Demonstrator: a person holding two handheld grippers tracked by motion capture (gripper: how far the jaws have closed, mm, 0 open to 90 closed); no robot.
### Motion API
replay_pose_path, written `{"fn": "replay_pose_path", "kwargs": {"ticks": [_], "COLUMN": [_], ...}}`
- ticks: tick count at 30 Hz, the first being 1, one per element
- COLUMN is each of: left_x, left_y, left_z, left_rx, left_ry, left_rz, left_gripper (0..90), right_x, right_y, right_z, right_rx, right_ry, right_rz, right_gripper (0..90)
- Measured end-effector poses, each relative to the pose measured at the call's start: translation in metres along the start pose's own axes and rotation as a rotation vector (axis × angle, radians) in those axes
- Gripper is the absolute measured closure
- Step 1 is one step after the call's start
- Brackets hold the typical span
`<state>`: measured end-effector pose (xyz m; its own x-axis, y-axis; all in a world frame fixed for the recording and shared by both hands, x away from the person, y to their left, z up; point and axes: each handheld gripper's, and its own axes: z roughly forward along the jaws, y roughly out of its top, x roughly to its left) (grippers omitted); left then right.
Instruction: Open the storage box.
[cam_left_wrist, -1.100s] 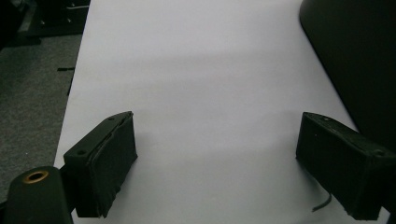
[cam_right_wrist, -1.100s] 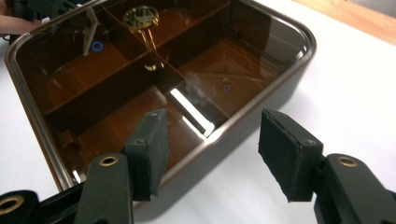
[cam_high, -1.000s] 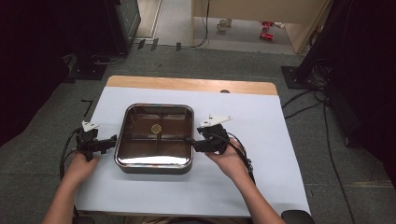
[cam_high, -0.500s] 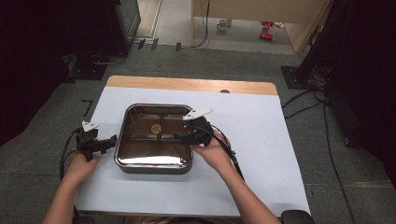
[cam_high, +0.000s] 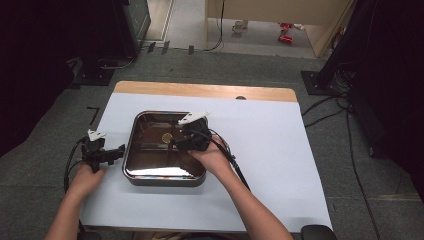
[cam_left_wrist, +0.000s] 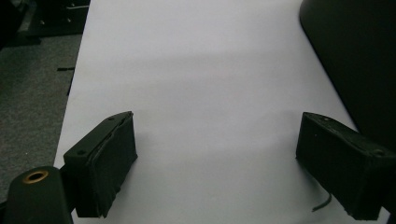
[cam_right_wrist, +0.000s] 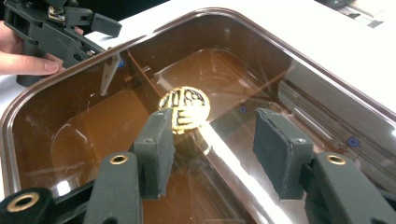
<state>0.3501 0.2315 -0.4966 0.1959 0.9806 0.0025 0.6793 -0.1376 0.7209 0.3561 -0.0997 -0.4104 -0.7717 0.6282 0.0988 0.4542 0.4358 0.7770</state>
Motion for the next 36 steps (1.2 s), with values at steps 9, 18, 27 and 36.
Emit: {"fn": "replay_pose_path", "kwargs": {"ticks": [9,18,27,36], "left_x": [0.0,0.0,0.0,0.0], "left_y": [0.0,0.0,0.0,0.0], "left_z": [0.0,0.0,0.0,0.0], "left_rx": [0.0,0.0,0.0,0.0], "left_ry": [0.0,0.0,0.0,0.0], "left_rz": [0.0,0.0,0.0,0.0], "left_gripper": [12.1,12.1,12.1,12.1], "right_x": [0.01,0.018,0.019,0.019], "right_y": [0.005,0.008,0.01,0.015], "right_z": [0.021,0.033,0.033,0.027], "right_rx": [0.023,0.05,0.055,0.066], "right_ry": [0.025,-0.007,-0.023,-0.013], "right_rz": [-0.016,-0.052,-0.063,-0.055], "right_gripper": [49.6,56.7,58.5,58.7]}}
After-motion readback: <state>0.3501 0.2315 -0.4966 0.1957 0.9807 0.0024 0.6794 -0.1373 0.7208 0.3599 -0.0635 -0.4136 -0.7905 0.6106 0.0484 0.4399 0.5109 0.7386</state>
